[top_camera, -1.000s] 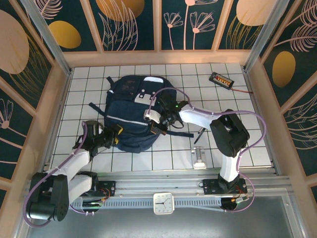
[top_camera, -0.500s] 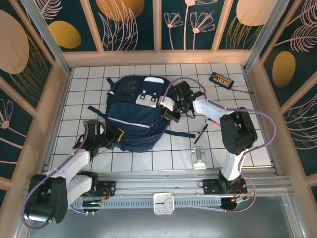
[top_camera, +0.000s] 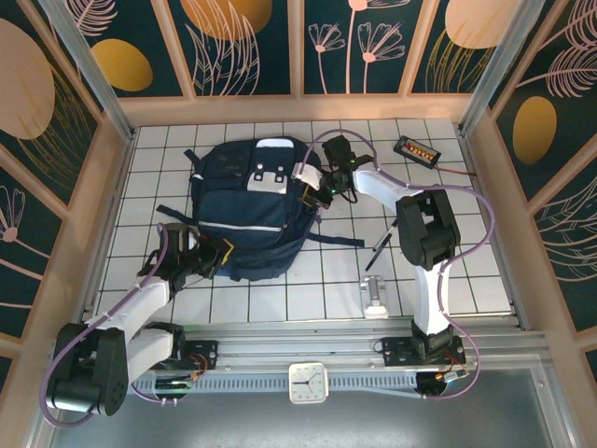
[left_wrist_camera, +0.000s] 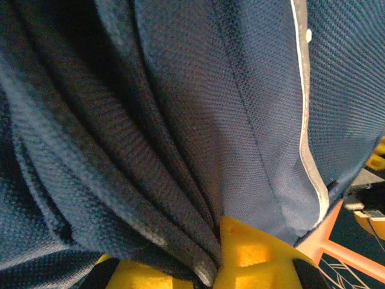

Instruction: Pack books, pencil case, and school supplies into a backpack

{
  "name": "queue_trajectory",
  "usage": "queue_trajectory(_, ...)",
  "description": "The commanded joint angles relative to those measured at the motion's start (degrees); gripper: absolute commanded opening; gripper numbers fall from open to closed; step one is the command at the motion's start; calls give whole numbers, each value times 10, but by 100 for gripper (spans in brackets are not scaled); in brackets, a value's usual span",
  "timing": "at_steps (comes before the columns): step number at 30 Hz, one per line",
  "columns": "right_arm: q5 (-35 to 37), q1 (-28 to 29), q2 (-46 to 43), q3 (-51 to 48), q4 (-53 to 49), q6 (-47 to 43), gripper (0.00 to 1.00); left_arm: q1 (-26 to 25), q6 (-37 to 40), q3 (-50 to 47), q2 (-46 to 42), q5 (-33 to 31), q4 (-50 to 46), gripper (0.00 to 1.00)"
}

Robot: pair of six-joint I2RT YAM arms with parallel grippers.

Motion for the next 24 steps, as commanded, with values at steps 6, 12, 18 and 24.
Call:
queue_trajectory(6,53,-41,-145,-133,144,66,95,3,135,106,-5,-31,-242,98)
queue_trajectory(12,-3,-4,-259,-230,188,72,98,3,152,135,-85,-48,-334,99)
queue_trajectory(18,-2,73,-225,-231,181,33,92,3,198,181,-52,-68,-334,99)
queue_trajectory(24,-6,85,-173,-232,217,22,86,3,260,194,23,-115,-309,99)
